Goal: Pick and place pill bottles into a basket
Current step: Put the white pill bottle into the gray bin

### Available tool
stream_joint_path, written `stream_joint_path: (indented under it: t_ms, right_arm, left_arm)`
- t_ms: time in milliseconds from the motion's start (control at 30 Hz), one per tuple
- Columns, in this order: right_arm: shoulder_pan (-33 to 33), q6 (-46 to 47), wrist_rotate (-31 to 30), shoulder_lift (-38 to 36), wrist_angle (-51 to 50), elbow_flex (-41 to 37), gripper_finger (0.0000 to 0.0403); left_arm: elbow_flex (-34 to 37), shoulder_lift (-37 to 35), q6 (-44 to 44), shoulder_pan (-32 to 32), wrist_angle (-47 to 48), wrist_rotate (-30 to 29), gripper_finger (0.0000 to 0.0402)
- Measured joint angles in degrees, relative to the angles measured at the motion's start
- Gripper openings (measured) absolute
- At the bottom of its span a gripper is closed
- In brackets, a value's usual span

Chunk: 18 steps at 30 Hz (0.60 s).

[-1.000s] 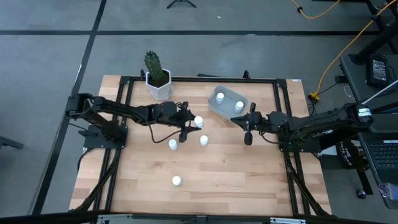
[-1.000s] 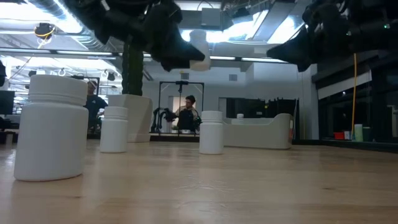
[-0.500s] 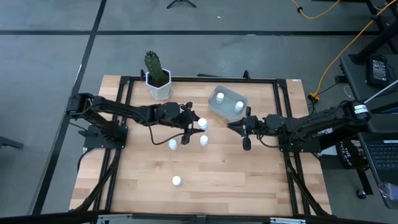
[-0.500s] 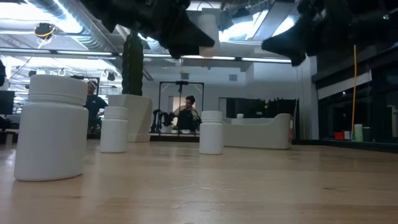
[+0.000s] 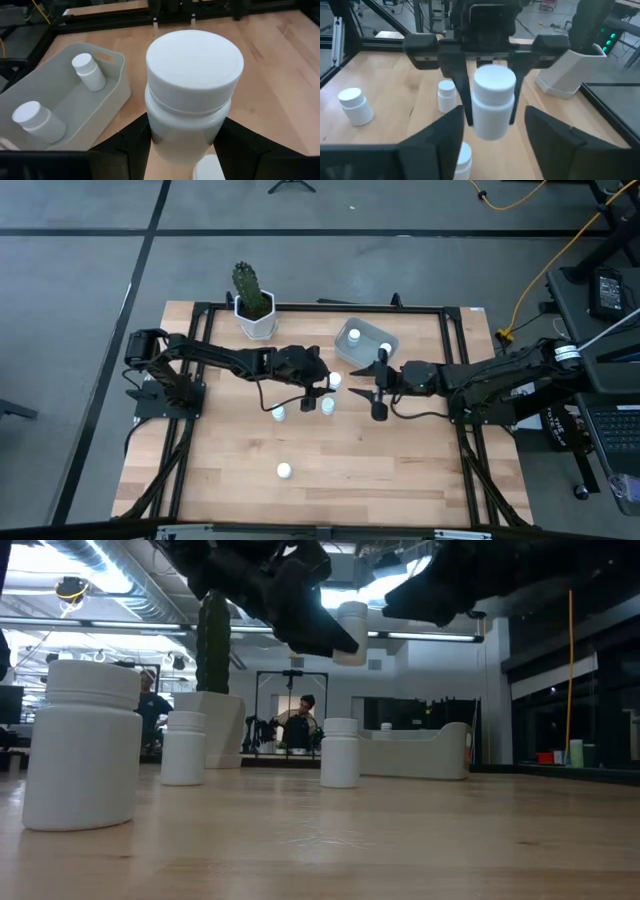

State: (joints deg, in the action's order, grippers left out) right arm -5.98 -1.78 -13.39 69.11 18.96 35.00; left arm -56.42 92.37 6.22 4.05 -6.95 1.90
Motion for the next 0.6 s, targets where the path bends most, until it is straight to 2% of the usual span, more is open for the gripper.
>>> stream_joint_path:
  t_ms: [233,600]
  right_arm:
    - [0.2,-0.2,0.0,4.1,-0.5,4.5,0.0279]
    - [0.6,0.1,0.0,8.2,2.0,5.3,0.0288]
  left_arm:
    - [-0.2,-0.4,1.6,0.0,0.1,-0.4,0.0184]
    - [-0.2,-0.4,2.1,0.0,0.8,-0.4,0.0184]
